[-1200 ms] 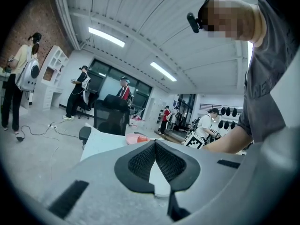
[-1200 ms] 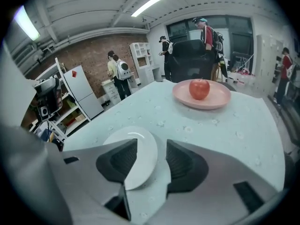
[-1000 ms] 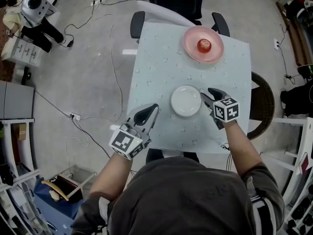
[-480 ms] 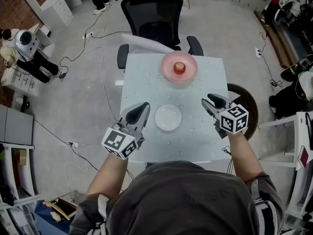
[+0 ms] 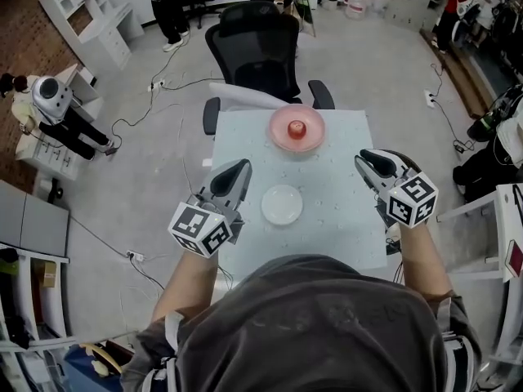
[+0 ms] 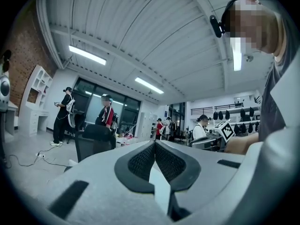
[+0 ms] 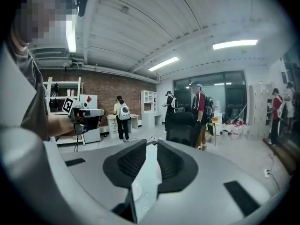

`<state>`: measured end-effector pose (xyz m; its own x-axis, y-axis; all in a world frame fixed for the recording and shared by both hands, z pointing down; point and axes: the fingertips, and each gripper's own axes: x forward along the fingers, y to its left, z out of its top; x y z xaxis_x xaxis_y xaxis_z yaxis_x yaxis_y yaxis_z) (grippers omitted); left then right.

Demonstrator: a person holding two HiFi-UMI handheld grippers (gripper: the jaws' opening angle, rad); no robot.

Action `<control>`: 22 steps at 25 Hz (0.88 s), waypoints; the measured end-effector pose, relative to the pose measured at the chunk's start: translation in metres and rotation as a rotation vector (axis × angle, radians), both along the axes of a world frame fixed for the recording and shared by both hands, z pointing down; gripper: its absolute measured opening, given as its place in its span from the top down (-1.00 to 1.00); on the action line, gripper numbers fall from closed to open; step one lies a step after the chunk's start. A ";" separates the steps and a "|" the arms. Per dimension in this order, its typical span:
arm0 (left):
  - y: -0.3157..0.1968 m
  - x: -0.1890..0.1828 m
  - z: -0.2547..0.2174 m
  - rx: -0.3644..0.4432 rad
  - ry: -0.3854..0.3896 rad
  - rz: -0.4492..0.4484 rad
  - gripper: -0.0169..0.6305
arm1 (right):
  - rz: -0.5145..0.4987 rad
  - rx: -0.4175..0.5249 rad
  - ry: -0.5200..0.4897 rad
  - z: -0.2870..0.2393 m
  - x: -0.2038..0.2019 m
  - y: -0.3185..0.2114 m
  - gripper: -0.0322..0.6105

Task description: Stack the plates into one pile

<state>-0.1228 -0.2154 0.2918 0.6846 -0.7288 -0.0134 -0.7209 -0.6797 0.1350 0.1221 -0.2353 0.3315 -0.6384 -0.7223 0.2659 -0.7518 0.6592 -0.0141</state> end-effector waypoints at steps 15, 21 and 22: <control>0.023 -0.031 -0.013 0.004 0.004 -0.066 0.93 | -0.012 0.068 -0.043 -0.010 0.001 0.008 0.93; 0.025 -0.034 -0.007 -0.003 0.000 -0.069 0.93 | -0.039 0.057 -0.032 -0.004 -0.012 0.004 0.93; 0.026 -0.035 -0.007 -0.003 0.000 -0.069 0.93 | -0.041 0.055 -0.030 -0.003 -0.013 0.004 0.93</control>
